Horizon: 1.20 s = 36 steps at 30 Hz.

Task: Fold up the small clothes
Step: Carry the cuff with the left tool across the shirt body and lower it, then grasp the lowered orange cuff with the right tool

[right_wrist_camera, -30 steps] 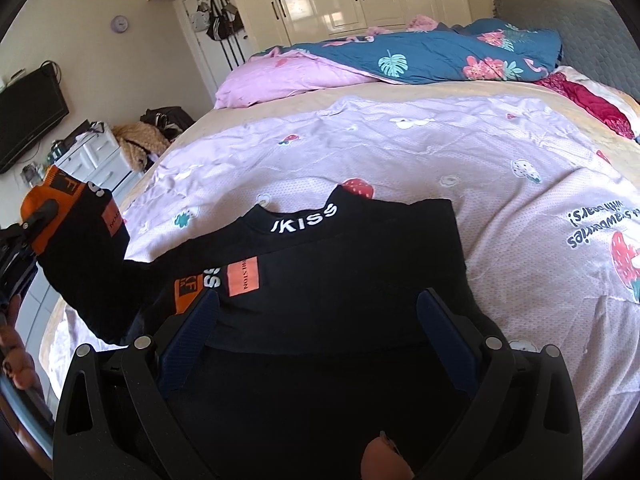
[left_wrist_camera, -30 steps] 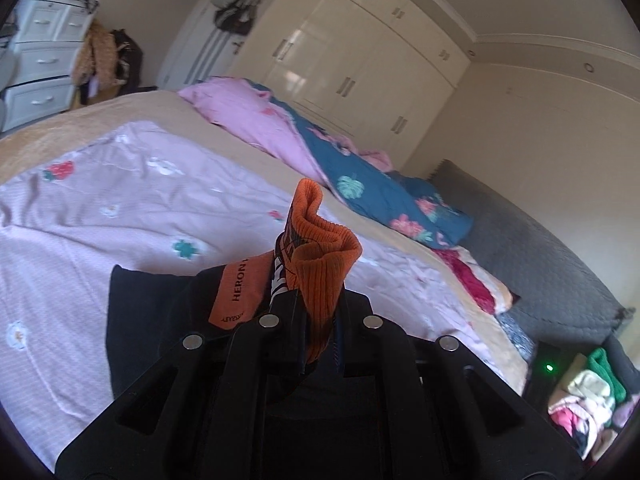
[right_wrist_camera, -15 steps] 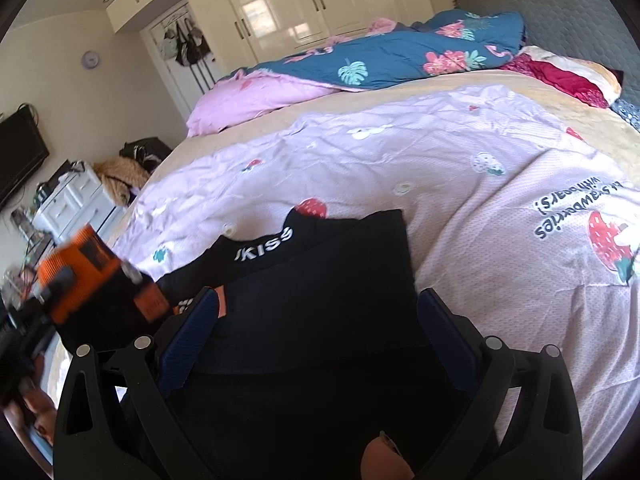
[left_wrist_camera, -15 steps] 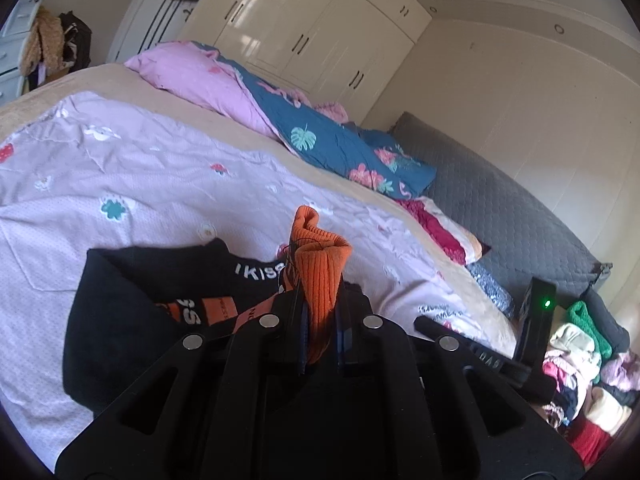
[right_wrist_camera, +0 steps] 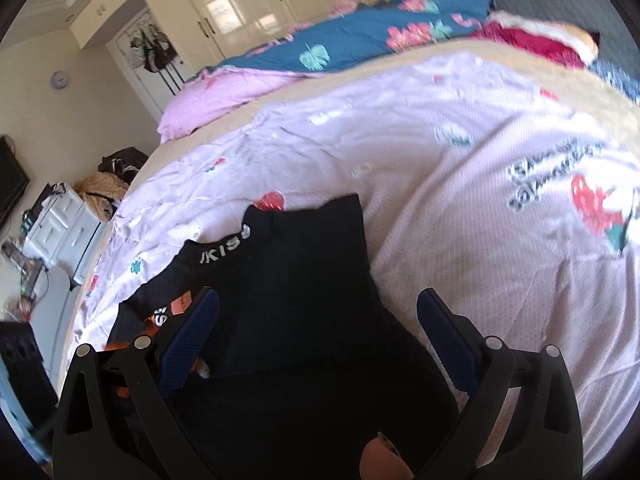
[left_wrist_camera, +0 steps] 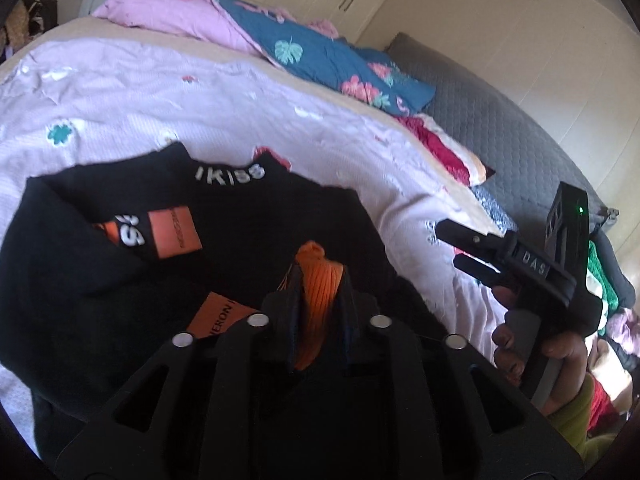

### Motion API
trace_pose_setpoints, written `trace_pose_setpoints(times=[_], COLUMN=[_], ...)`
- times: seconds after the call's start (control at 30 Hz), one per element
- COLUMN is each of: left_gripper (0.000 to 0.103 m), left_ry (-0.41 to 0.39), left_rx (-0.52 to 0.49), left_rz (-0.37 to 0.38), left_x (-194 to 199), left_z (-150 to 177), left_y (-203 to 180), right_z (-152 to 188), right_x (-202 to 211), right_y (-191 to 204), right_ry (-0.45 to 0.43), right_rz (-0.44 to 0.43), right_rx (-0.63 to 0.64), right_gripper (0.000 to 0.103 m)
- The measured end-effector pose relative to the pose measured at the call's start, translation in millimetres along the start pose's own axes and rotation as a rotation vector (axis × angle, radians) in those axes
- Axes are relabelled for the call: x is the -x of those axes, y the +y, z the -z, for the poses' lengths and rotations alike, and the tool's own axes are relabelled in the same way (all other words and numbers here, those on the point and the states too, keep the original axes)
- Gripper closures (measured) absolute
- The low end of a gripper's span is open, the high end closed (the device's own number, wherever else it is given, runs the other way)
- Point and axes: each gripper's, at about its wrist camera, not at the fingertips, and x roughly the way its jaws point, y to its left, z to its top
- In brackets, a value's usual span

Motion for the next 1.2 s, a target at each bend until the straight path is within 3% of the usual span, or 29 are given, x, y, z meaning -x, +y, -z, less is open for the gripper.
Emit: trace_pose_setpoints(times=[0.1, 0.17, 0.27, 0.3, 0.43, 0.5, 0.6, 0.63, 0.7, 0.83, 0.93, 0.97, 1.2], left_gripper=[0.064, 0.057, 0.036, 0.028, 0.015, 0.013, 0.013, 0.013, 0.013, 0.013, 0.013, 0.013, 0.013], left_ry=[0.016, 0.000, -0.048, -0.070, -0.132, -0.151, -0.168, -0.175, -0.186, -0.203, -0.208, -0.213, -0.252], left_rx=[0.001, 0.002, 0.019, 0.017, -0.024, -0.024, 0.014, 0.037, 0.076, 0.161, 0.228, 0.247, 0.315], left_rz=[0.007, -0.006, -0.059, -0.105, -0.322, -0.422, -0.478, -0.483, -0.482, -0.486, -0.462, -0.459, -0.478], left_x=[-0.9, 2.8, 15.0, 20.7, 36.8, 45.0, 56.1, 60.5, 67.9, 80.9, 84.2, 87.0, 102.6], left_z=[1.9, 0.3, -3.8, -5.8, -12.2, -15.3, -21.7, -23.1, -25.4, -24.8, -23.0, -22.4, -21.5], left_y=[1.9, 2.7, 12.7, 17.7, 30.9, 40.7, 57.3, 64.0, 74.0, 93.6, 106.9, 111.3, 130.8], right_z=[3.2, 9.4, 25.0, 31.5, 60.3, 71.4, 85.5, 87.1, 93.6, 106.9, 105.3, 103.3, 81.5], right_x=[-9.1, -16.6, -30.8, -37.1, -50.5, -51.6, -48.7, -47.6, -45.4, -45.8, -43.4, -40.6, -22.9], right_y=[-3.2, 2.2, 14.4, 19.4, 42.6, 52.9, 64.1, 65.9, 68.9, 80.1, 85.7, 86.9, 105.2], right_ry=[0.043, 0.083, 0.157, 0.194, 0.296, 0.318, 0.324, 0.318, 0.310, 0.294, 0.245, 0.222, 0.124], right_rz=[0.002, 0.001, -0.036, -0.062, -0.117, -0.118, -0.095, -0.089, -0.070, -0.058, -0.077, -0.110, -0.188], right_rx=[-0.009, 0.015, 0.045, 0.047, 0.087, 0.121, 0.145, 0.145, 0.143, 0.201, 0.206, 0.206, 0.278], right_gripper=[0.004, 0.004, 0.004, 0.004, 0.005, 0.005, 0.009, 0.020, 0.029, 0.062, 0.091, 0.095, 0.096])
